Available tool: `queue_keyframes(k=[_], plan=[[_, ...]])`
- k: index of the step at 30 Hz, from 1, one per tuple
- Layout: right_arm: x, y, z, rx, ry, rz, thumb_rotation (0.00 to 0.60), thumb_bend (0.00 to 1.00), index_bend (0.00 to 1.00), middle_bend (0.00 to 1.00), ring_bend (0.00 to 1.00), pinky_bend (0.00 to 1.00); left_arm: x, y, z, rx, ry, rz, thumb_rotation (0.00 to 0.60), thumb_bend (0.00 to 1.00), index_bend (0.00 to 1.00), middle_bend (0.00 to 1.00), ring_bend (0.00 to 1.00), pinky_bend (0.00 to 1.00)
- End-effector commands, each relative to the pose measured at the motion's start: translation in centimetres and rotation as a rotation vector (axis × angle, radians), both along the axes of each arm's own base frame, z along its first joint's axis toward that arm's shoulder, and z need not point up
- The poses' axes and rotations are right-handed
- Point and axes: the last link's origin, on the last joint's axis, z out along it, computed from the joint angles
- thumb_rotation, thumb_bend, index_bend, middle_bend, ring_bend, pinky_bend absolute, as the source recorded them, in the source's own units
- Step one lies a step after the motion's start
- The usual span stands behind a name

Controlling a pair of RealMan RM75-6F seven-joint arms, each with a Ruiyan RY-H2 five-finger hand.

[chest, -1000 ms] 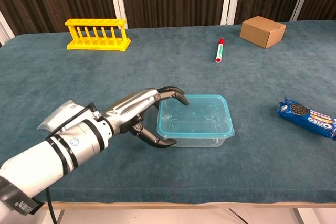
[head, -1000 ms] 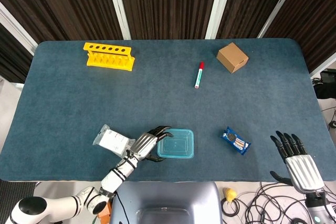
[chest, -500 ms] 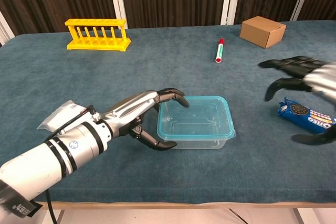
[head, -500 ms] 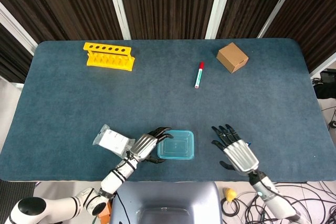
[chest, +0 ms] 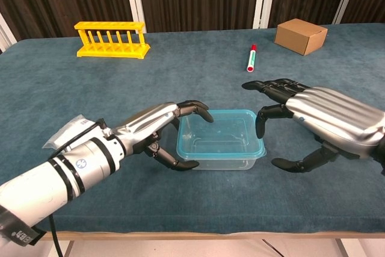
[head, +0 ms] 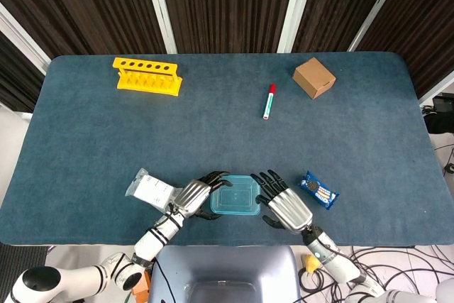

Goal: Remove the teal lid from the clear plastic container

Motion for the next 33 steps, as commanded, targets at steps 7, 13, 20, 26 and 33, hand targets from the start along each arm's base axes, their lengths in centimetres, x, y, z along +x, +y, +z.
queue_keyframes(k=[7,13,20,26,33], plan=[[1.0,0.0,-0.6,0.005,-0.016,-0.001,0.6,0.2,0.5,0.0,0.0,0.0,0.0,-0.1,0.1,-0.001,-0.008,-0.002,0.6,0.27,0.44,0.41,0.22,0.33],[1.4,-0.3,-1.1,0.001,0.0,-0.006,0.6,0.2,0.52,0.0,0.0,0.0,0.0,-0.2,0.2,-0.003,-0.011,-0.004,0.6,0.27,0.44,0.42,0.22,0.33],[1.8,-0.4,-1.6,0.009,-0.009,-0.023,0.6,0.2,0.52,0.0,0.0,0.0,0.0,-0.2,0.1,-0.005,-0.01,-0.006,0.6,0.27,0.44,0.42,0.22,0.33],[2.2,-0.3,-1.7,0.008,-0.016,-0.023,0.6,0.2,0.52,0.0,0.0,0.0,0.0,-0.2,0.2,-0.005,-0.011,-0.011,0.6,0.27,0.44,0.42,0.22,0.34],[2.6,-0.5,-1.9,0.006,-0.011,-0.031,0.6,0.2,0.53,0.0,0.0,0.0,-0.2,-0.1,0.4,-0.005,-0.007,-0.011,0.6,0.27,0.44,0.42,0.22,0.34]])
